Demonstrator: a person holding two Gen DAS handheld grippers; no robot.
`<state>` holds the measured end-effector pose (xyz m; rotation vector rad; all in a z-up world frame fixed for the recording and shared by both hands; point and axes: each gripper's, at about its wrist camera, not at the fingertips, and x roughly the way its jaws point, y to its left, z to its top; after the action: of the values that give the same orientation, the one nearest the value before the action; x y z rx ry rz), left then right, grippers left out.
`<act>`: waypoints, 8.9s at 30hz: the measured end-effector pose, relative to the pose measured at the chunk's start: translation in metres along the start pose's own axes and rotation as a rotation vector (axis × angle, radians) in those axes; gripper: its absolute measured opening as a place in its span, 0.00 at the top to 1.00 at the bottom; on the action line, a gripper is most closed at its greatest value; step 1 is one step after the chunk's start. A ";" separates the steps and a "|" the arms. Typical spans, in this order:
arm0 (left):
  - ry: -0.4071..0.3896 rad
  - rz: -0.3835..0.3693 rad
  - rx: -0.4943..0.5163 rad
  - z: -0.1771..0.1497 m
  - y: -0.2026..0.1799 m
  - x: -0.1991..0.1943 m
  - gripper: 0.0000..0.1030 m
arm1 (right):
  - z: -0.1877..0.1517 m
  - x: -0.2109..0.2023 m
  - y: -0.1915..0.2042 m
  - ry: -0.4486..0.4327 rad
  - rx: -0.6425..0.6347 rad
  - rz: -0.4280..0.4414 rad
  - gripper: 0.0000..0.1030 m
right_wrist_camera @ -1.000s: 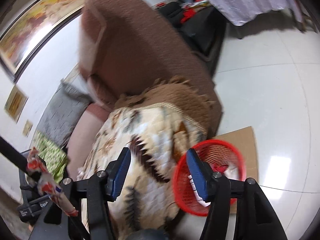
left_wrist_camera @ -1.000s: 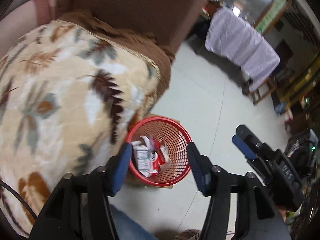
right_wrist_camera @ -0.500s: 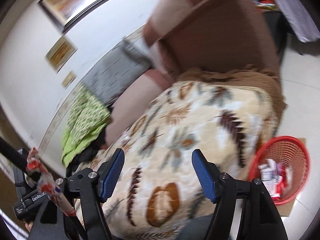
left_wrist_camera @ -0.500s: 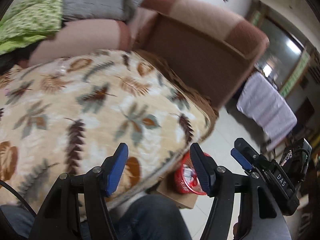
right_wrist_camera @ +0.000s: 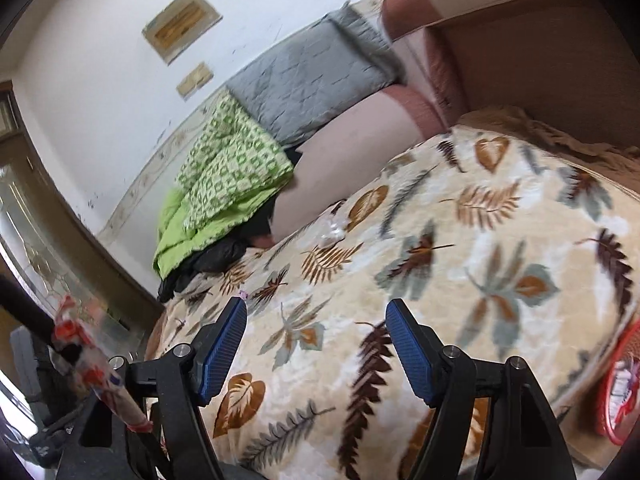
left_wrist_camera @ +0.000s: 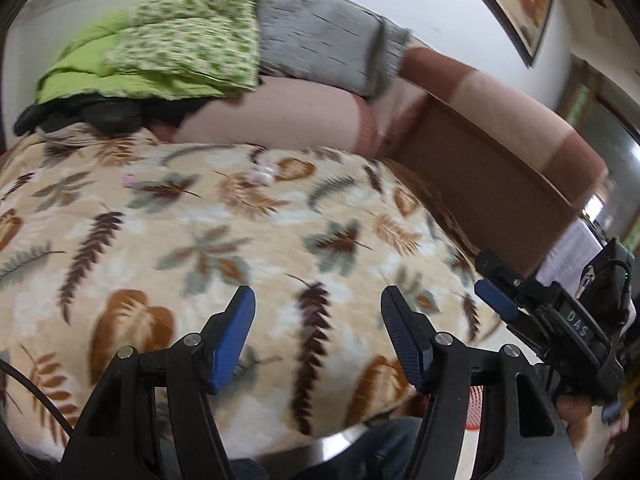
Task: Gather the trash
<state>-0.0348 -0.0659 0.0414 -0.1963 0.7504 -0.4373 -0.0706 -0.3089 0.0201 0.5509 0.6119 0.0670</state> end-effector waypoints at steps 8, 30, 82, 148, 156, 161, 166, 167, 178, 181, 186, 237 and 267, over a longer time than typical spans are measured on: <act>0.015 0.062 -0.064 0.026 0.061 0.023 0.38 | 0.012 0.083 0.021 0.084 -0.057 0.018 0.25; 0.121 0.291 -0.320 0.121 0.265 0.178 0.38 | 0.071 0.338 -0.025 0.252 0.013 0.001 0.25; -0.069 0.088 -0.016 0.011 -0.018 -0.040 0.79 | -0.026 -0.045 0.008 -0.051 0.000 0.134 0.68; 0.019 -0.272 0.485 -0.097 -0.299 -0.045 0.78 | -0.076 -0.329 -0.130 -0.366 0.096 -0.419 0.68; 0.075 -0.313 0.499 -0.104 -0.322 -0.020 0.78 | -0.077 -0.328 -0.153 -0.356 0.140 -0.448 0.68; 0.116 -0.325 0.514 -0.111 -0.334 0.004 0.78 | -0.078 -0.323 -0.166 -0.347 0.168 -0.464 0.68; 0.176 -0.344 0.518 -0.120 -0.345 0.033 0.78 | -0.080 -0.319 -0.181 -0.336 0.209 -0.487 0.68; 0.186 -0.349 0.518 -0.122 -0.347 0.039 0.78 | -0.080 -0.319 -0.184 -0.335 0.215 -0.489 0.68; 0.284 -0.364 0.524 -0.141 -0.373 0.093 0.78 | -0.081 -0.304 -0.225 -0.309 0.288 -0.504 0.68; 0.310 -0.362 0.530 -0.148 -0.379 0.107 0.78 | -0.083 -0.301 -0.236 -0.304 0.309 -0.504 0.68; 0.350 -0.364 0.530 -0.158 -0.386 0.128 0.78 | -0.085 -0.295 -0.247 -0.297 0.328 -0.503 0.68; 0.419 -0.322 0.572 -0.189 -0.399 0.185 0.48 | -0.084 -0.287 -0.281 -0.274 0.418 -0.558 0.41; 0.004 -0.314 0.515 -0.151 -0.302 -0.047 0.21 | -0.103 -0.319 -0.106 -0.262 0.112 -0.797 0.09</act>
<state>-0.2647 -0.3170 0.0596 0.1733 0.5896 -0.9126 -0.4011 -0.4209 0.0643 0.3826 0.5434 -0.7832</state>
